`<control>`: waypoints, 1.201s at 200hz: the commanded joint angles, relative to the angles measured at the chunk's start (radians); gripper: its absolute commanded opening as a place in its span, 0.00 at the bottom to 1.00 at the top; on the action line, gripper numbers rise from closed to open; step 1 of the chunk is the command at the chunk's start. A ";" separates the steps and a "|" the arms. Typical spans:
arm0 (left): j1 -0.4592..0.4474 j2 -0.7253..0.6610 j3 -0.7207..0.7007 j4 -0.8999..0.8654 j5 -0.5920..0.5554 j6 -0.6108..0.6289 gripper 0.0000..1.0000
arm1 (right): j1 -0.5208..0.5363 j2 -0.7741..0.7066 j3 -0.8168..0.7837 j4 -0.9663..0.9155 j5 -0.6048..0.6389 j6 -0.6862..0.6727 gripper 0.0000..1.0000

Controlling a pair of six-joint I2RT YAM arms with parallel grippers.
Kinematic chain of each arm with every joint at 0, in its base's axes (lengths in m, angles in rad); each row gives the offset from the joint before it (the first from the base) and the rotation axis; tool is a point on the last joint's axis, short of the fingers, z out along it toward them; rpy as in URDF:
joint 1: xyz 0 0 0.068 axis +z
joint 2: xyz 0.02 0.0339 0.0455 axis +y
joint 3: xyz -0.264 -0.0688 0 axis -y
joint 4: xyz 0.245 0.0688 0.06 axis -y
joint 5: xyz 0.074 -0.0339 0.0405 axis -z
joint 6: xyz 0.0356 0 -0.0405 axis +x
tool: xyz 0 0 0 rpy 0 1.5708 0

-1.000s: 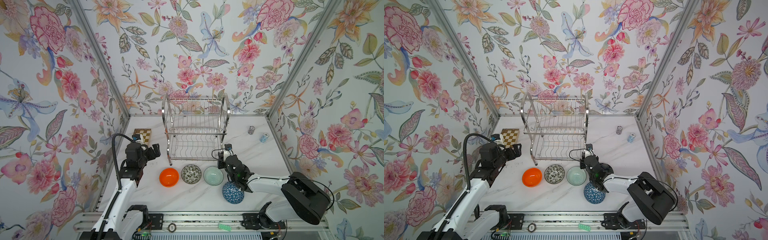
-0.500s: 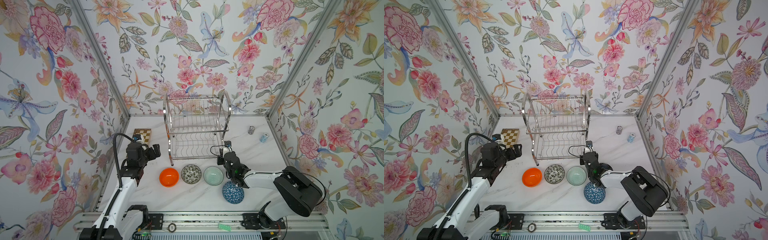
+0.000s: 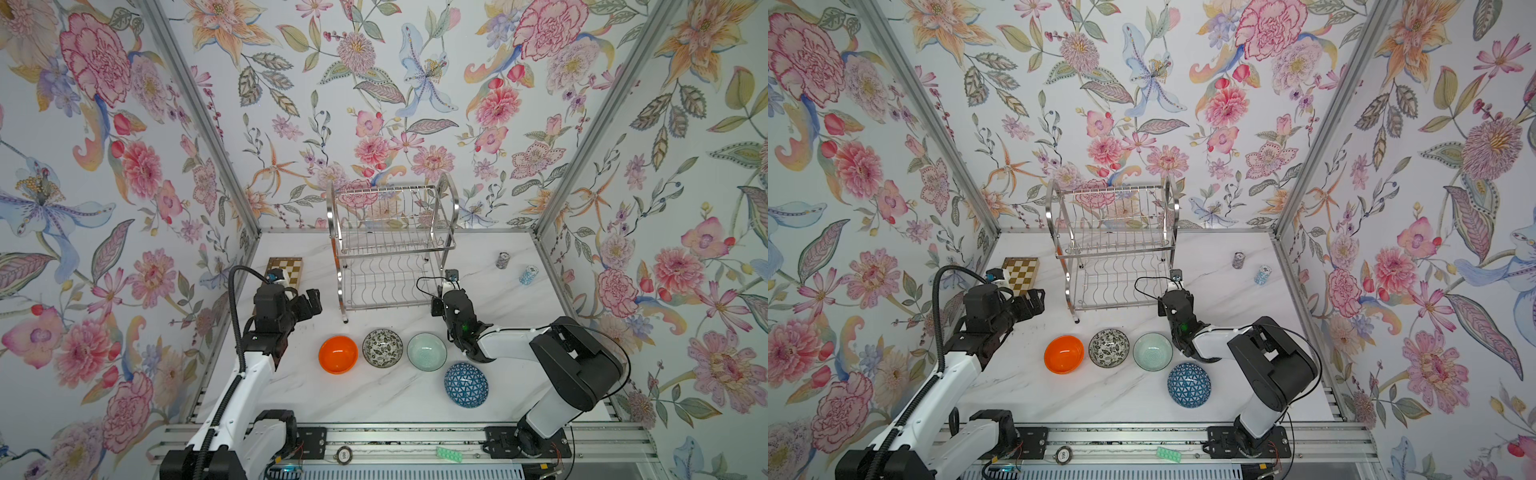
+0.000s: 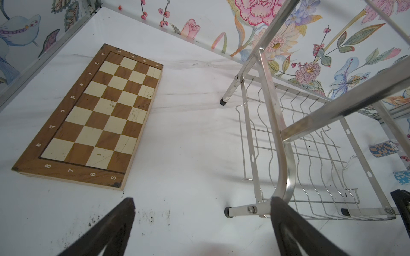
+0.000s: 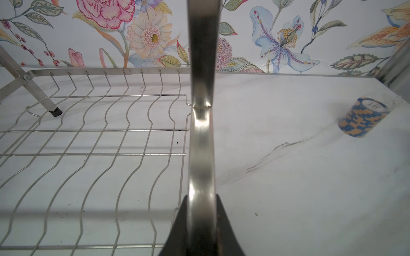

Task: Load bowls into a dish rack
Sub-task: Move the dish rack to the top-center of the table.

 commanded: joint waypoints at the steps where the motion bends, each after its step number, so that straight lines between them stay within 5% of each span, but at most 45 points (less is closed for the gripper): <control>1: -0.009 0.007 0.000 -0.012 0.019 0.018 0.97 | -0.026 0.020 0.069 0.078 0.080 0.055 0.00; 131: -0.020 0.010 0.007 -0.021 0.007 0.024 0.97 | -0.054 0.178 0.236 0.069 0.207 0.092 0.00; 240: -0.026 0.014 0.009 -0.012 0.023 0.024 0.97 | -0.167 0.062 0.141 0.057 -0.143 0.034 0.00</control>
